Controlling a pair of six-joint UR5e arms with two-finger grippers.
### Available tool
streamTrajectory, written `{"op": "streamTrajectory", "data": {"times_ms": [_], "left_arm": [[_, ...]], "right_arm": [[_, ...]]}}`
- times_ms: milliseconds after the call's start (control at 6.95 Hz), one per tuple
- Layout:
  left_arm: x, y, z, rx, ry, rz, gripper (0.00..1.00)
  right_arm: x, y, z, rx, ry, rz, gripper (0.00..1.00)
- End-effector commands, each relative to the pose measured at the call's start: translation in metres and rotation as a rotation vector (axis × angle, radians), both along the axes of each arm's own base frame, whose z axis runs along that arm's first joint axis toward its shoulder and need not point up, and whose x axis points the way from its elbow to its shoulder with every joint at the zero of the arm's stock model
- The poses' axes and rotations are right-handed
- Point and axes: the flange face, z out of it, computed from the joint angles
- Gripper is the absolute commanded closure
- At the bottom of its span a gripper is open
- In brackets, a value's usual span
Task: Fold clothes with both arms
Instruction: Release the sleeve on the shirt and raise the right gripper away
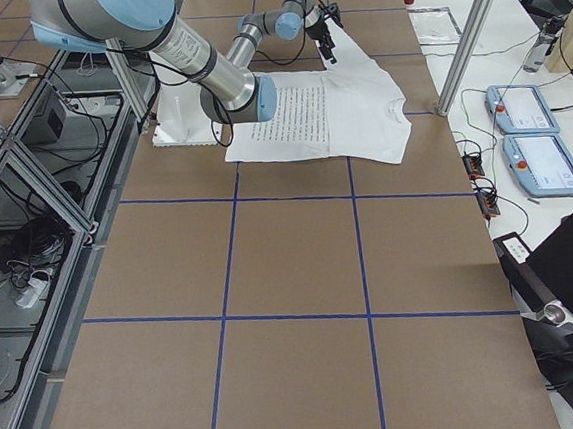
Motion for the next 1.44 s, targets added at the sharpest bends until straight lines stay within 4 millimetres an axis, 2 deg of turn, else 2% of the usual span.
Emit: {"op": "streamTrajectory", "data": {"times_ms": [0, 144, 288, 432, 576, 719, 863, 1007, 1151, 1295], "left_arm": [[0.001, -0.008, -0.003, 0.114, 0.008, 0.002, 0.00], [0.012, -0.008, 0.014, 0.154, 0.013, 0.023, 0.00], [0.026, -0.011, 0.033, 0.138, 0.013, 0.050, 0.00], [0.046, -0.011, 0.036, 0.096, 0.044, 0.051, 0.00], [0.076, -0.005, 0.045, 0.057, 0.099, 0.049, 0.00], [0.093, -0.001, 0.071, 0.074, 0.111, 0.018, 0.00], [0.113, 0.004, 0.094, 0.071, 0.101, 0.019, 0.00], [0.126, 0.010, 0.105, 0.074, 0.095, 0.050, 0.00], [0.145, 0.028, 0.117, 0.077, 0.075, 0.078, 0.00], [0.157, 0.038, 0.127, 0.082, 0.047, 0.078, 0.00]], "right_arm": [[0.072, -0.078, 0.051, -0.130, -0.023, -0.018, 0.00], [0.122, -0.104, 0.084, -0.166, -0.043, -0.031, 0.00], [0.177, -0.120, 0.121, -0.150, -0.034, -0.051, 0.00], [0.231, -0.124, 0.165, -0.157, -0.005, -0.093, 0.00], [0.293, -0.122, 0.202, -0.126, 0.051, -0.158, 0.00], [0.357, -0.118, 0.242, -0.087, 0.088, -0.217, 0.00], [0.405, -0.119, 0.282, -0.055, 0.111, -0.295, 0.00], [0.448, -0.120, 0.321, -0.039, 0.136, -0.350, 0.00], [0.488, -0.107, 0.357, -0.008, 0.166, -0.369, 0.00], [0.516, -0.099, 0.378, -0.009, 0.123, -0.396, 0.00]]}}
